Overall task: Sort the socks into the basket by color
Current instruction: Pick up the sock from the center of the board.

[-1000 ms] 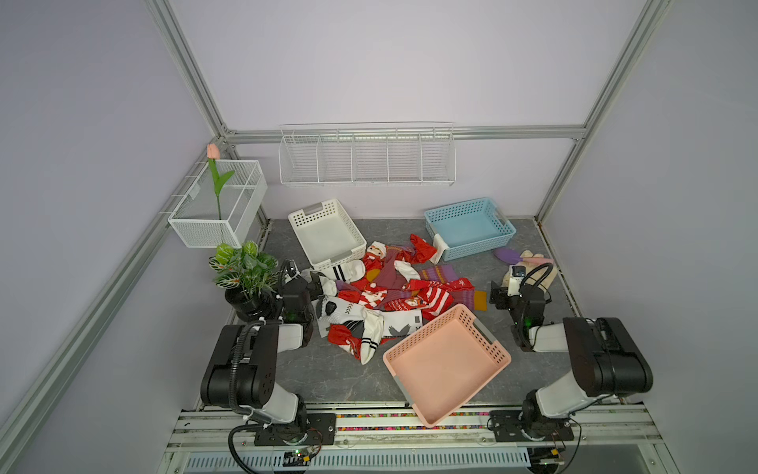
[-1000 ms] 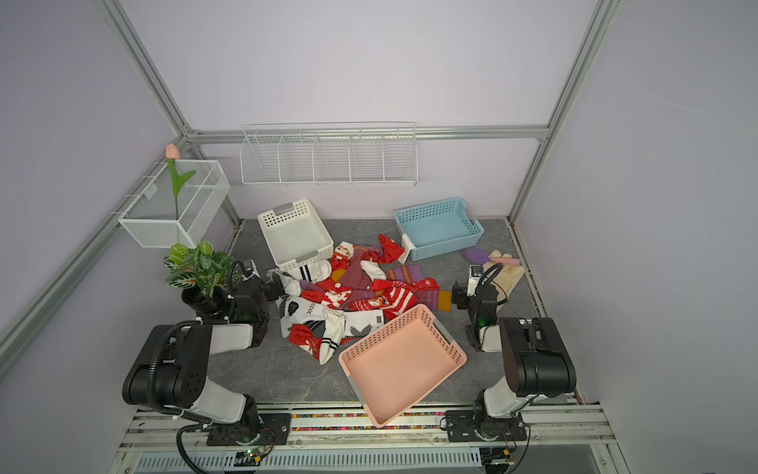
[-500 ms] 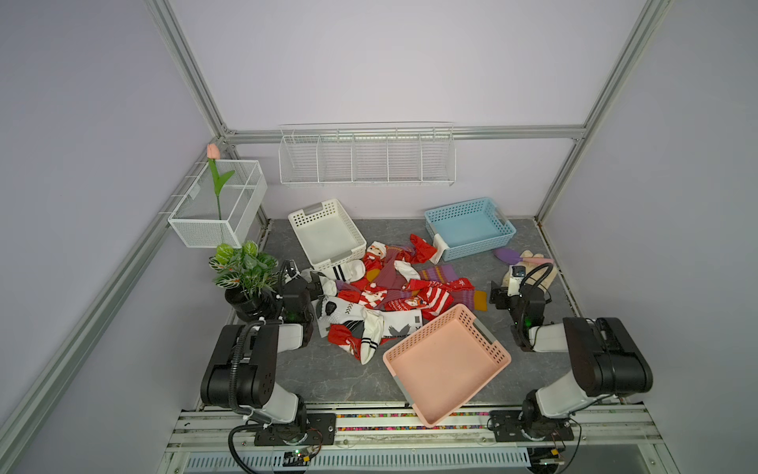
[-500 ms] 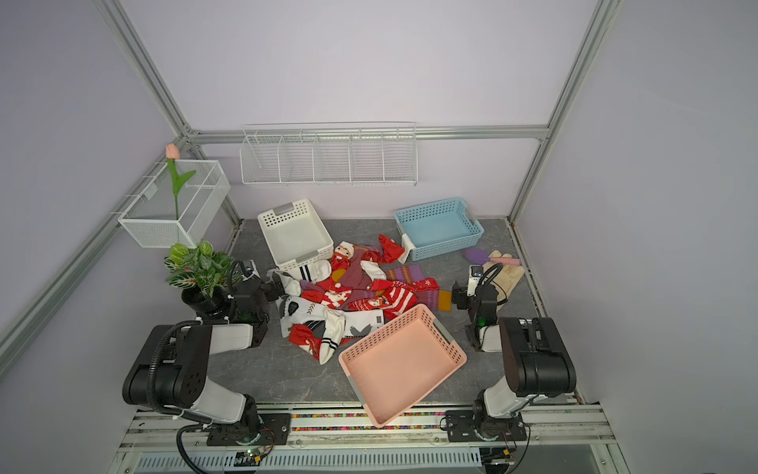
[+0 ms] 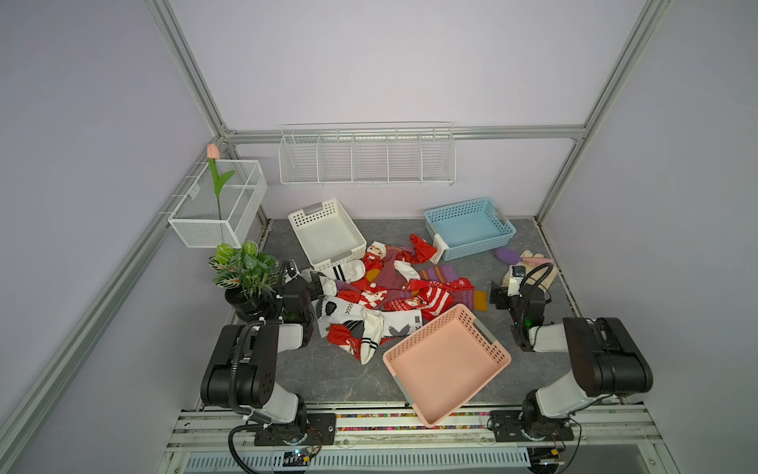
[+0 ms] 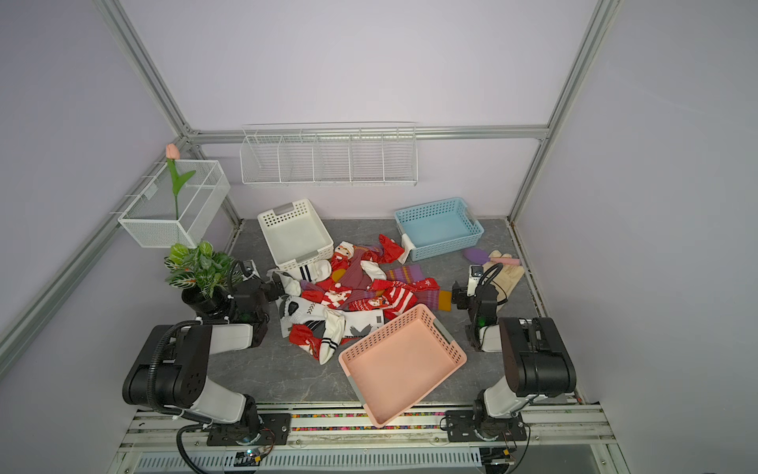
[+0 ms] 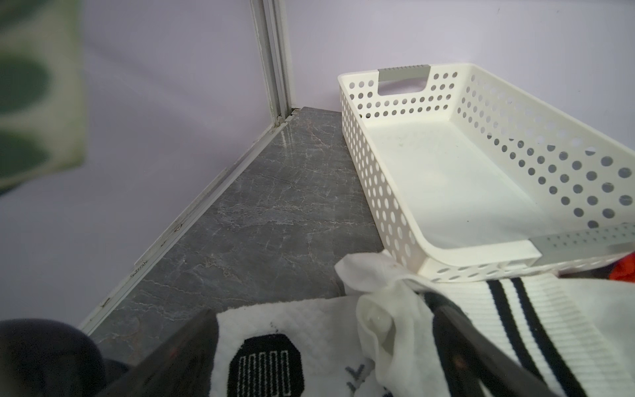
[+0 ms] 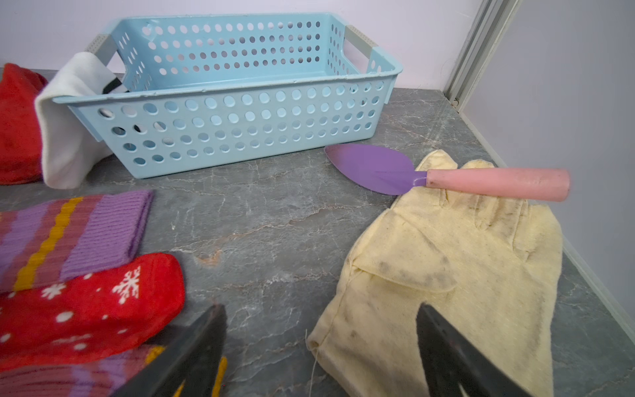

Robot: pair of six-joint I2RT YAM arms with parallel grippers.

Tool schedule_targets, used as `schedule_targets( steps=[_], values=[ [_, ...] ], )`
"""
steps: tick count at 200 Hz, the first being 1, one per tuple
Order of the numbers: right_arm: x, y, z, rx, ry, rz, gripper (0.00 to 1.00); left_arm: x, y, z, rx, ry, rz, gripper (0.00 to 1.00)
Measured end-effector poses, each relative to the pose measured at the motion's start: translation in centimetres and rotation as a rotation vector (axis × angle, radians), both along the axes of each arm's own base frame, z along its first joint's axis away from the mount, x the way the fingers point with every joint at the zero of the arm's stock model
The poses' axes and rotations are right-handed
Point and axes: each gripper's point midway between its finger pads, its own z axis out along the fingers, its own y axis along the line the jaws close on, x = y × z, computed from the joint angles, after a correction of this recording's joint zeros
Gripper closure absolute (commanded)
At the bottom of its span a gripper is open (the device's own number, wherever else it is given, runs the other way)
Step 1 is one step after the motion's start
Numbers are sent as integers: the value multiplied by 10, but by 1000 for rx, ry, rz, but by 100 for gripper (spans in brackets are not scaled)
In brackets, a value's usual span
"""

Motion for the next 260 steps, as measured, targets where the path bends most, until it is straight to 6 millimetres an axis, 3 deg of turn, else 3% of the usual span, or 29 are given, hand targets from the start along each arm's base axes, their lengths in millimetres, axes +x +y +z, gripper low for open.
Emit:
schedule_targets(
  steps=[182,216,260],
  values=[
    [-1,-8,3,-6,-3,-48,11,0,0,0,1,1,-3,1],
    [-2,-14,28,-6,-25,-83,11,-5,-2,13,-1,6,-13,1],
    [-3,-30,80,109,-56,-222,11,-5,-3,51,-4,-30,-19,1]
  ],
)
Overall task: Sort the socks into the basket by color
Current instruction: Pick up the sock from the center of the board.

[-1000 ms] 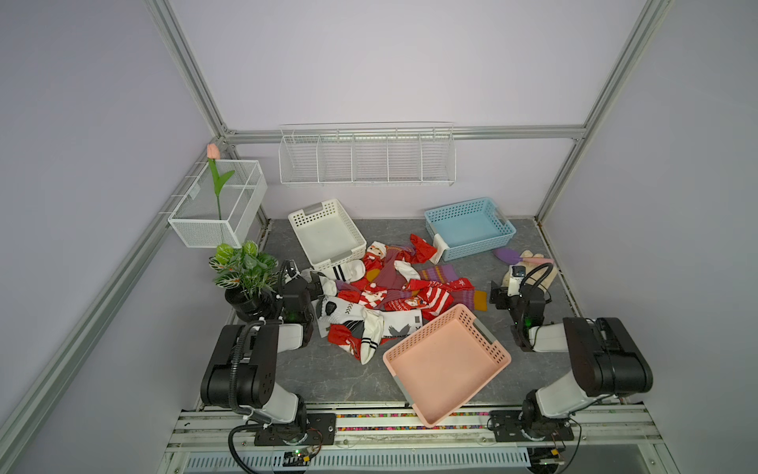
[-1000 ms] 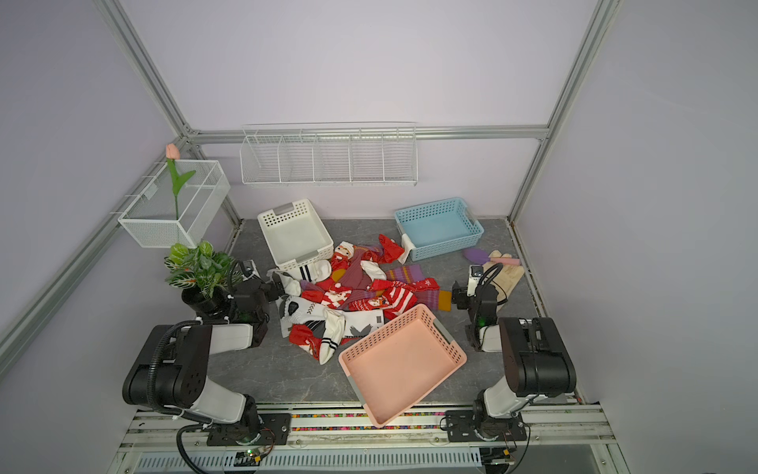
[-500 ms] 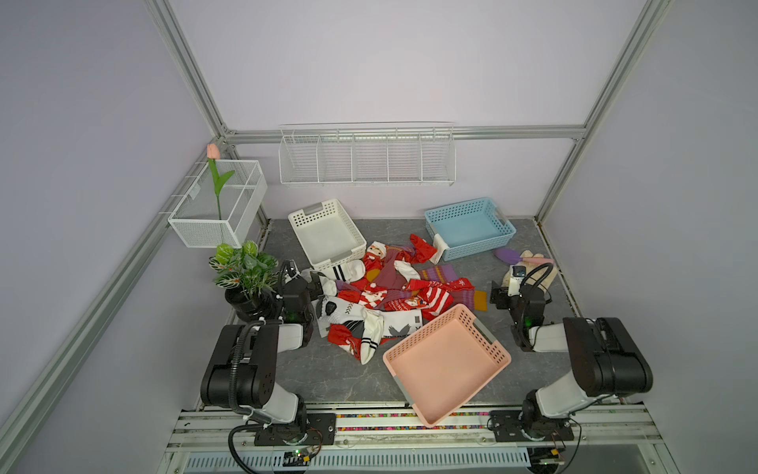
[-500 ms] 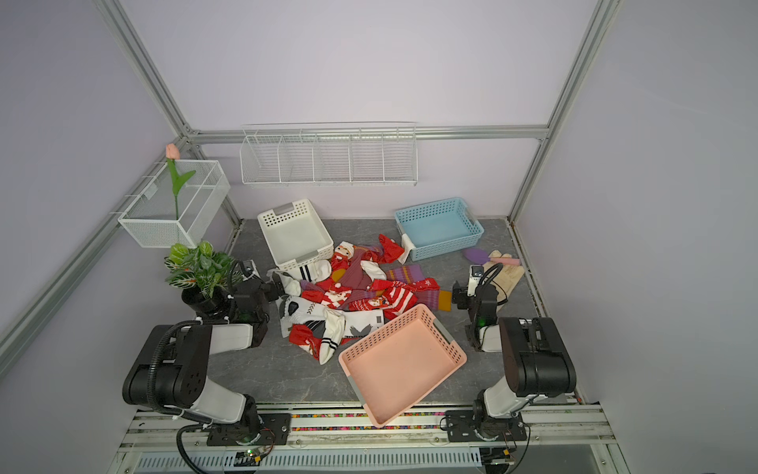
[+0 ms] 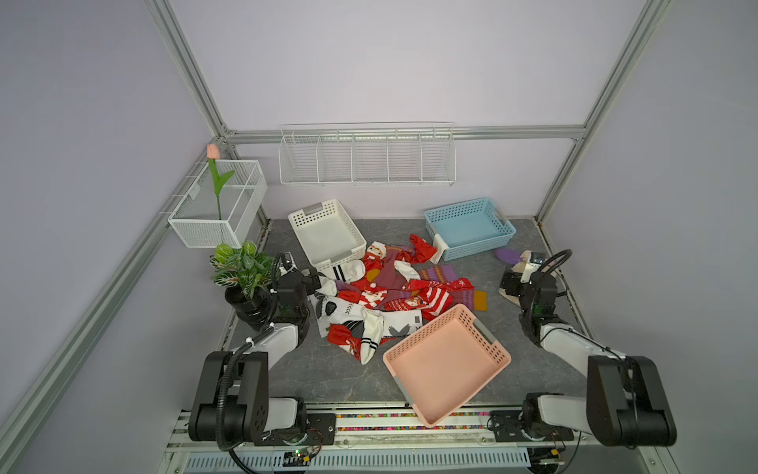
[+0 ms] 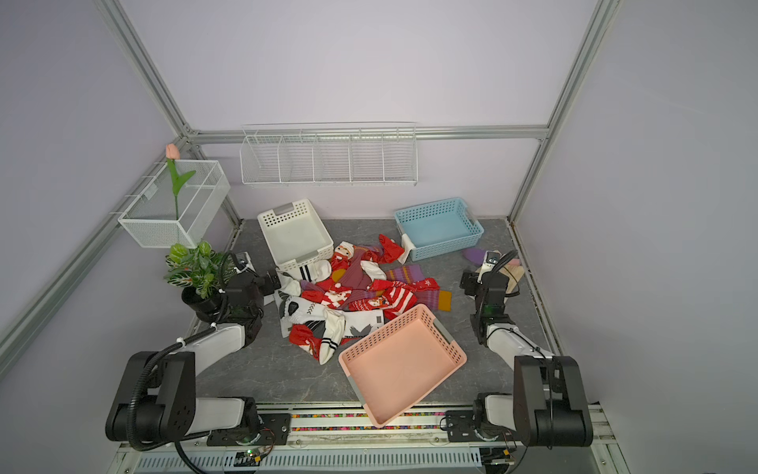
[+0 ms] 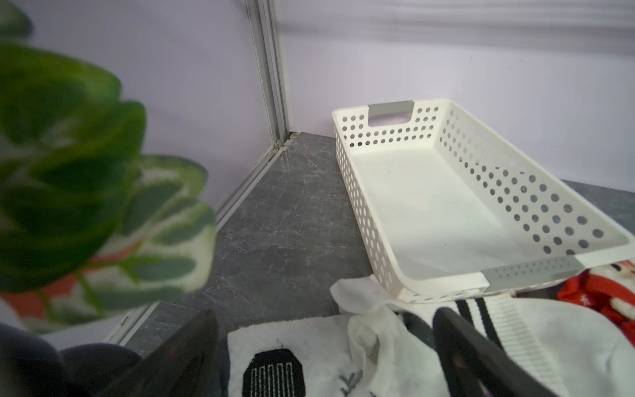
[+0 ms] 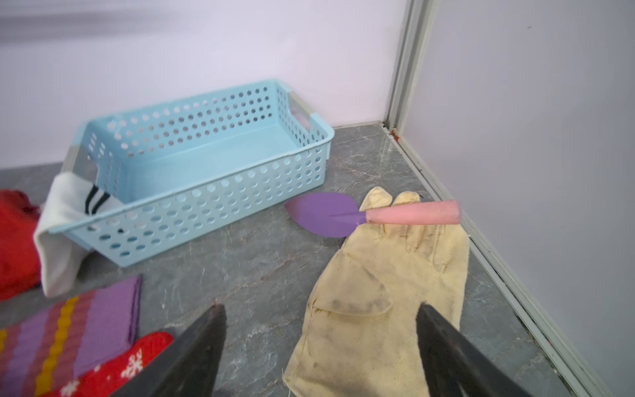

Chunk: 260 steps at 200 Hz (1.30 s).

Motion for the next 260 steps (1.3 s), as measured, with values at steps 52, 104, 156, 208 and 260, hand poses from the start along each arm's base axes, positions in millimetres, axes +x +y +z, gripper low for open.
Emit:
schedule_targets(
  steps=[52,104,156,208,260],
  values=[
    [4,17,11,260,155,21,11,-3,-7,25,-14,6,-42,1],
    [-20,40,-18,378,380,60,11,1,-44,61,-69,23,-131,1],
    [-23,54,-28,396,522,72,11,-18,-77,78,-150,23,-207,0],
    [-15,53,-31,388,588,53,8,-29,-100,68,-164,79,-258,0],
    [-16,49,-37,367,640,33,11,-32,-104,64,-194,98,-257,0]
  ],
)
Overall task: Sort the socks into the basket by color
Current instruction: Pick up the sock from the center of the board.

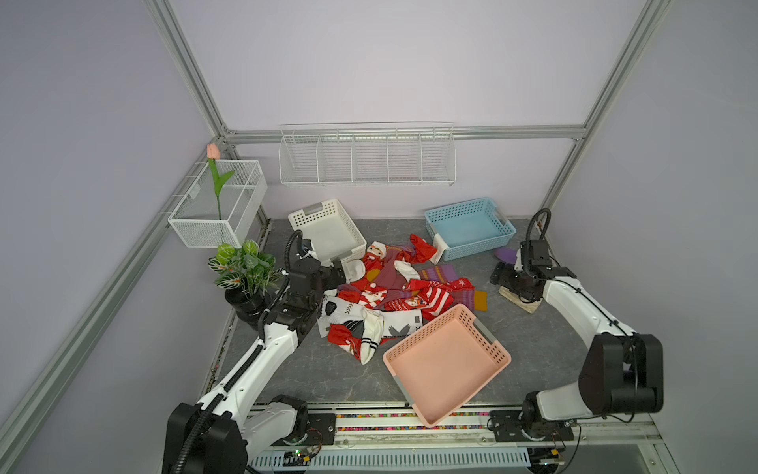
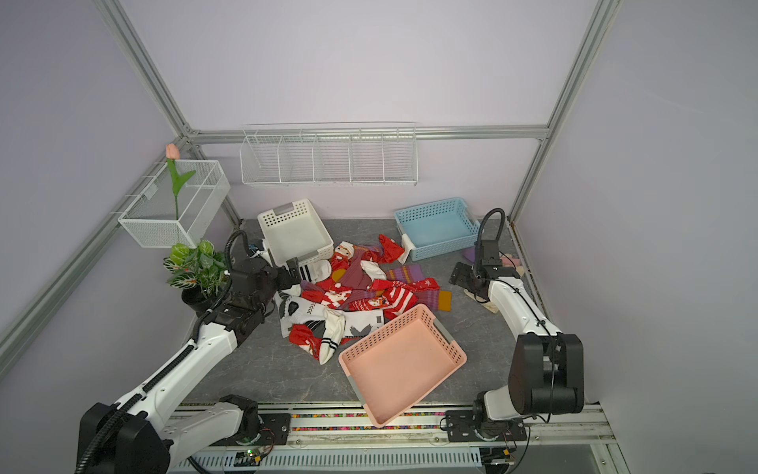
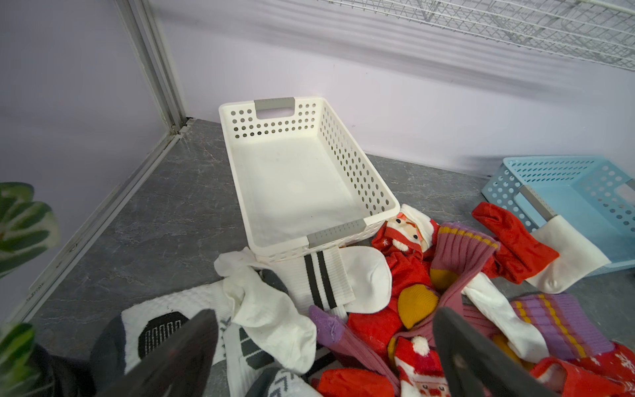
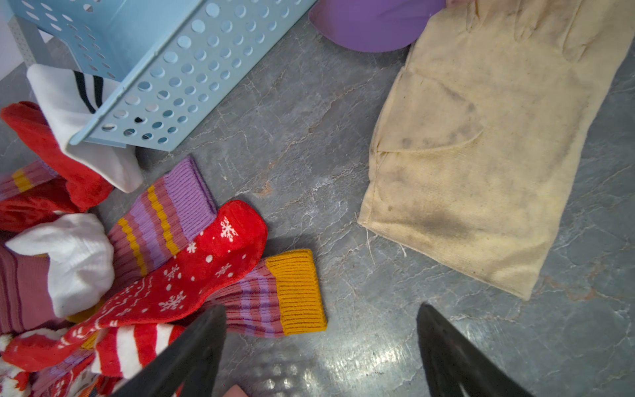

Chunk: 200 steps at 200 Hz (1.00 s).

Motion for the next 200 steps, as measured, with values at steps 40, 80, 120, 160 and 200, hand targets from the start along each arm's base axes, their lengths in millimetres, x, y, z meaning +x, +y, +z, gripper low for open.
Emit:
schedule_targets(
  steps=[40,80,120,160,200],
  values=[
    [3,-13,5,-12,-5,-23,5,-5,-11,-4,-9,21,-26,1],
    [23,-11,16,2,-25,10,10,-10,-16,-1,-37,11,-30,2],
    [46,19,18,68,-25,124,18,-16,-27,-3,-48,24,-55,2],
    [51,92,7,98,5,330,12,-18,-35,-9,-64,46,-67,3],
    [38,149,-9,96,51,485,8,-20,-43,-19,-78,82,-81,3]
  ],
)
